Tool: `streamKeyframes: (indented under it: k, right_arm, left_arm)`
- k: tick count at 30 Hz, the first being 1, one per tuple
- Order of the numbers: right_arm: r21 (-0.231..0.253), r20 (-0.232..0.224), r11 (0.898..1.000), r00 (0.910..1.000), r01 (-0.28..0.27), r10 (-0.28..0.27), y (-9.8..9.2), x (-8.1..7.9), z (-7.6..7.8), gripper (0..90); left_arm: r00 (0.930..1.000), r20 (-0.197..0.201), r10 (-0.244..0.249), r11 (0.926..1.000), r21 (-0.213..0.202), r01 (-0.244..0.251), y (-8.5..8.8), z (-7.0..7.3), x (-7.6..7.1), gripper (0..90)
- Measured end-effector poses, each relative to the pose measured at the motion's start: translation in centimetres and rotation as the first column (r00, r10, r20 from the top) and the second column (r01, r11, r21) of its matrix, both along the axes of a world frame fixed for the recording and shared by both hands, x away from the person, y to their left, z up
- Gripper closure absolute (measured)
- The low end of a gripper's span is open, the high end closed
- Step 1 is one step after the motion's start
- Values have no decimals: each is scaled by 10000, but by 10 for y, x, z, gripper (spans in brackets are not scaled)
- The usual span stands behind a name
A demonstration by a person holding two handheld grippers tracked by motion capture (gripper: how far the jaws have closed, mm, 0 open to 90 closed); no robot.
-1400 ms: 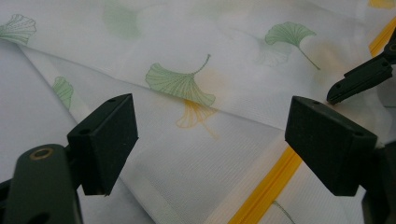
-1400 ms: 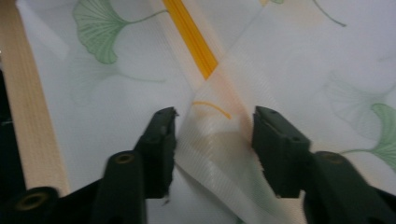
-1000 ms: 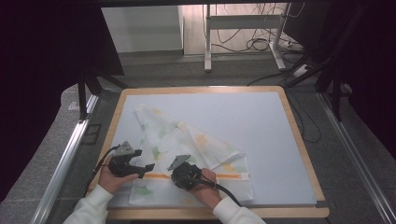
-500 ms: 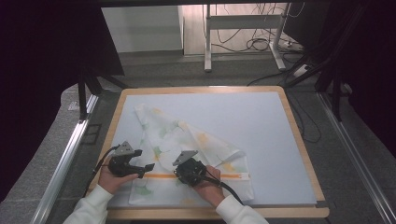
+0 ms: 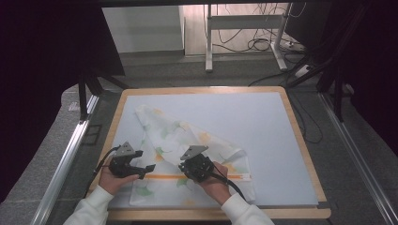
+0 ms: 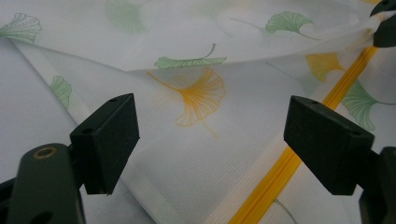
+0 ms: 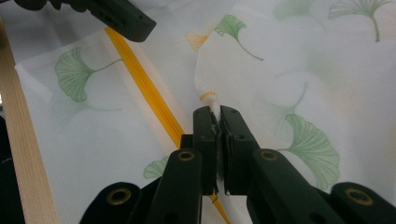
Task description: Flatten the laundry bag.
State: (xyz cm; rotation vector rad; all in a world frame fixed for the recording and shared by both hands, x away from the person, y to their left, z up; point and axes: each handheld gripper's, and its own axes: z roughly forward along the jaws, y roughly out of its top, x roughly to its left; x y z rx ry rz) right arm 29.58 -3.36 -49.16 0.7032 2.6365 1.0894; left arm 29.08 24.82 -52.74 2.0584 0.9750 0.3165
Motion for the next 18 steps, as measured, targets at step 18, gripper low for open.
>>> streamKeyframes:
  k: [18]
  right_arm:
    - [392, 142, 9978, 9984, 540, -546, -16, 10, 11, 849]
  left_arm:
    - [10000, -44, -61, 10000, 30, 61, 0, 0, 0, 179]
